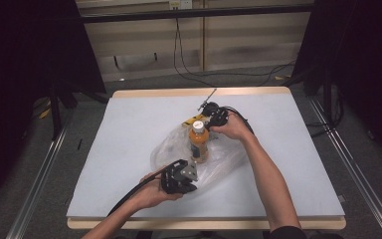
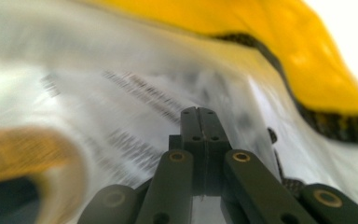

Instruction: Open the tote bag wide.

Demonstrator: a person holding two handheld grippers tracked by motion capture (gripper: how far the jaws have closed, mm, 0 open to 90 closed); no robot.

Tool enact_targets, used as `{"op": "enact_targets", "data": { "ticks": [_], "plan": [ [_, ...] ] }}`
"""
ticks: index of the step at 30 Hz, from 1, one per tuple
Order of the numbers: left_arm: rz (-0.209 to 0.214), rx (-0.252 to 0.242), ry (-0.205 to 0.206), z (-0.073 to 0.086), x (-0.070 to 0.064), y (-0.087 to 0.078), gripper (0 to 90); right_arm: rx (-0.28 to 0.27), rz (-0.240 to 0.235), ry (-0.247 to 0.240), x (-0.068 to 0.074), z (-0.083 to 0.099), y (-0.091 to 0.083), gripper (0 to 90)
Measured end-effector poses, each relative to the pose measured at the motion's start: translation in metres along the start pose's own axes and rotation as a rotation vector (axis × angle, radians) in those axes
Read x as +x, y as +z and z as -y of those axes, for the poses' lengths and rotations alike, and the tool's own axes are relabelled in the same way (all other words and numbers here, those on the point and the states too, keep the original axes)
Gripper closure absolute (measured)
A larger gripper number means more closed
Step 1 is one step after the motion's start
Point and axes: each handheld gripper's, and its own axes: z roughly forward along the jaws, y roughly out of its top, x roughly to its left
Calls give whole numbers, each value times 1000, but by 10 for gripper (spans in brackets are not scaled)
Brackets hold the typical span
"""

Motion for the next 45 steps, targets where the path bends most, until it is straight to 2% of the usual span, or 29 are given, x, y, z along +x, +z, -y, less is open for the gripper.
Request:
{"op": "enact_targets", "data": {
  "ticks": [1,3,5,7,8,9,11,12,13,16,17,18,20,23,24,27,30,31,32,33,34,36,37,38,39,40,41,43,45],
  "plan": [
    [17,3,14,-1,-3,0,900,12,39,-6,-2,-6,2,900],
    [18,2,19,-1,-9,0,900,21,73,-1,-5,-12,3,900],
    [21,9,37,-1,-11,0,900,19,98,10,-11,-16,5,900],
    [33,2,32,0,-15,0,900,11,114,30,-17,-18,6,900],
    [40,-3,42,0,-19,0,900,6,128,28,-20,-18,6,900],
    [37,-3,63,0,-21,0,900,1,152,48,-21,-18,6,900],
    [31,-2,59,1,-25,-1,900,-6,156,54,-24,-18,6,900],
    [49,0,66,1,-28,-1,900,-10,162,66,-25,-18,6,900],
    [45,2,68,1,-31,-2,900,-5,202,81,-28,-19,6,900],
    [36,2,70,1,-35,-2,900,6,204,96,-30,-21,6,900],
    [31,7,75,1,-36,-2,900,24,226,87,-33,-25,7,900],
    [44,-1,71,2,-38,-2,900,24,235,93,-34,-27,8,900],
    [37,0,77,2,-40,-2,900,25,243,101,-35,-28,9,900],
    [55,-12,86,4,-41,-3,900,5,240,148,-43,-29,9,900],
    [61,-13,81,4,-40,-3,900,4,260,147,-43,-30,10,900],
    [68,-16,76,5,-39,-3,900,-5,270,158,-44,-30,10,900],
    [76,-31,63,6,-38,-2,900,1,290,136,-42,-30,10,900],
    [76,-31,63,6,-38,-2,900,2,278,141,-41,-30,10,900],
    [88,-25,70,6,-36,-4,900,-3,241,142,-40,-29,9,900],
    [81,-53,43,7,-33,-5,900,-23,219,133,-37,-29,7,900],
    [91,-68,34,8,-30,-8,900,-37,207,118,-34,-28,3,900],
    [76,-112,15,9,-24,-15,900,-90,167,95,-29,-28,-5,900],
    [98,-126,7,9,-19,-19,900,-110,161,94,-26,-27,-11,900],
    [64,-154,-5,9,-17,-22,900,-139,147,89,-24,-27,-18,900],
    [64,-154,-5,9,-17,-22,900,-176,123,88,-22,-26,-25,900],
    [49,-171,-17,9,-14,-25,900,-176,123,88,-22,-26,-25,900],
    [34,-185,-21,9,-9,-31,900,-227,111,82,-18,-24,-37,900],
    [23,-194,-32,9,-3,-36,900,-271,94,69,-14,-20,-47,900],
    [8,-209,-39,9,0,-39,900,-288,86,61,-11,-19,-52,900]
  ]
}}
